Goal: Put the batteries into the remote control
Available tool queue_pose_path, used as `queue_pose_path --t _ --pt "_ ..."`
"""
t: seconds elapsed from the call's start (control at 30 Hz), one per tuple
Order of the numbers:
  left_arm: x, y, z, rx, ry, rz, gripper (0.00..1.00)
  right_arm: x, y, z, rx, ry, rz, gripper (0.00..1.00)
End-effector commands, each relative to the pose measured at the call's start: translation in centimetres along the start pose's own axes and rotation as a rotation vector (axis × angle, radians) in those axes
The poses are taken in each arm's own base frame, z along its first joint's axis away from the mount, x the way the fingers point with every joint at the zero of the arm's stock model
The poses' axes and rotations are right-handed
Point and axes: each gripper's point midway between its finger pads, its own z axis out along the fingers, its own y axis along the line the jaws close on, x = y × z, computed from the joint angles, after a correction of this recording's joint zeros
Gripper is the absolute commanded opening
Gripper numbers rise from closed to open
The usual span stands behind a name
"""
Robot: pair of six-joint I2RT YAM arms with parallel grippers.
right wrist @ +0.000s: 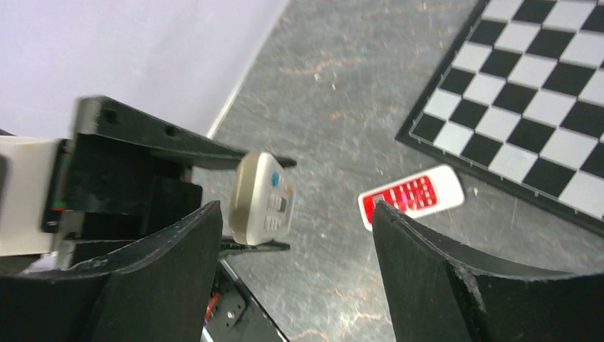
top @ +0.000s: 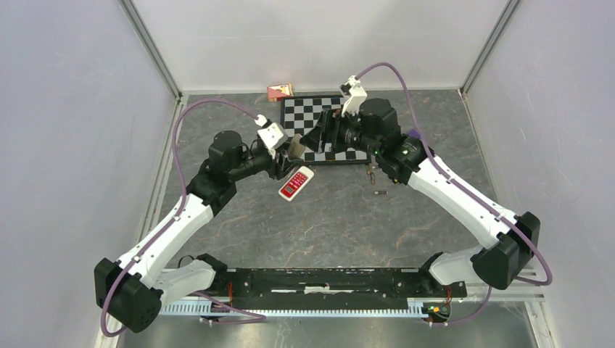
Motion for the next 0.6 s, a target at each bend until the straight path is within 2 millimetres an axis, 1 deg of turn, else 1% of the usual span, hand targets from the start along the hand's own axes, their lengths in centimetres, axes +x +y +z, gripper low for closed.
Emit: queue_pose_path --t 0.0,0.2,0.37,0.5,0.57 --pt "-1.7 1.4 0.3 -0.024 0.005 0.245 0.02 1.3 -0.3 0.7 0.054 0.068 -0.036 0.81" --pt "-0.9 1.3 0.9 0.002 0.055 0.299 0.02 2.8 0.5 2.0 0.01 0.133 -0.013 0.75" --pt "-0.4 0.1 1.1 0.044 0.078 0.338 0.02 3.9 0.8 2.8 -0.042 0.129 0.043 0.66" --pt "0.1 -0.6 1.0 0.064 0.094 0.346 0.02 3.9 1.8 3.2 -0.104 0.115 0.071 0.54" --pt "0.0 -0.4 0.9 0.049 0.095 0.338 0.04 4.7 1.6 3.5 -0.087 0.166 0.092 0.43"
